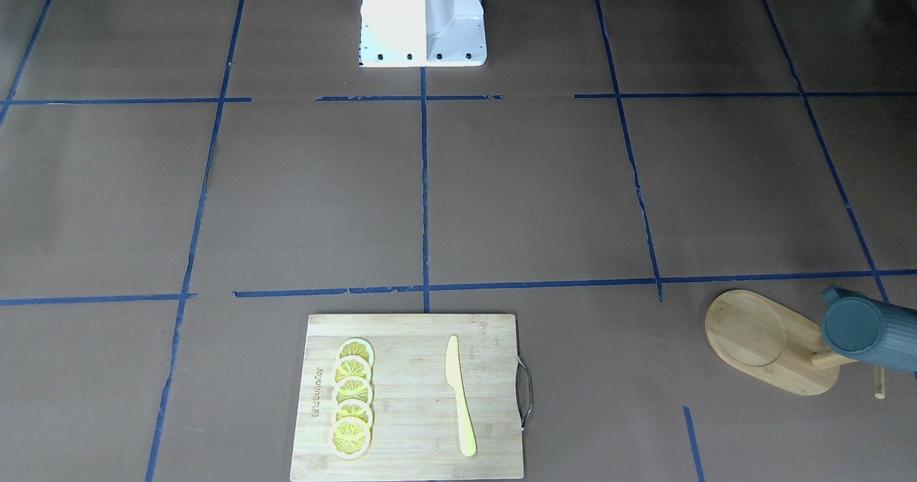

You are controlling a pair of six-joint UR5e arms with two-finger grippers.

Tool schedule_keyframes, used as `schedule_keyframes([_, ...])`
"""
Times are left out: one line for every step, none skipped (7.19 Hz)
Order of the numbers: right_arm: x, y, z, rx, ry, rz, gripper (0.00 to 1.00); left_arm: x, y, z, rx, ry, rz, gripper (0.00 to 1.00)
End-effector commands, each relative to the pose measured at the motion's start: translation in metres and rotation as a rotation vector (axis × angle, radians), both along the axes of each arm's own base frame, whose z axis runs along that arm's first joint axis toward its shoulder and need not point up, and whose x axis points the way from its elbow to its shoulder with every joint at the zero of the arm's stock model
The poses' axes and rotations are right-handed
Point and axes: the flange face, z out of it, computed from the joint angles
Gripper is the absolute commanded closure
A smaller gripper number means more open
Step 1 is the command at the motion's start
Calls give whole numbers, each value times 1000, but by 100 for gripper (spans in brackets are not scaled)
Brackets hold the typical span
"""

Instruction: Hang cup on storage rack

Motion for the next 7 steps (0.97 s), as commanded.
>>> schedule_keyframes([0, -1, -1, 3, 0, -1, 2, 0, 0, 0, 0, 0, 0, 0])
schedule_keyframes([0, -1, -1, 4, 0, -2, 2, 0, 0, 0, 0, 0, 0, 0])
schedule_keyframes([-1, -1, -1, 4, 1, -5, 2, 0, 0, 0, 0, 0, 0, 0])
schedule_keyframes([-2, -1, -1, 4, 1, -6, 2, 0, 0, 0, -1, 0, 0, 0])
schedule_keyframes([-3, -1, -1, 4, 1, -9, 2, 0, 0, 0, 0, 0, 0, 0])
schedule_keyframes([-5, -2, -1, 5, 1, -14, 2, 0, 0, 0, 0, 0, 0, 0])
schedule_keyframes([-7, -3, -2, 7, 1, -19, 2, 0, 0, 0, 2, 0, 0, 0])
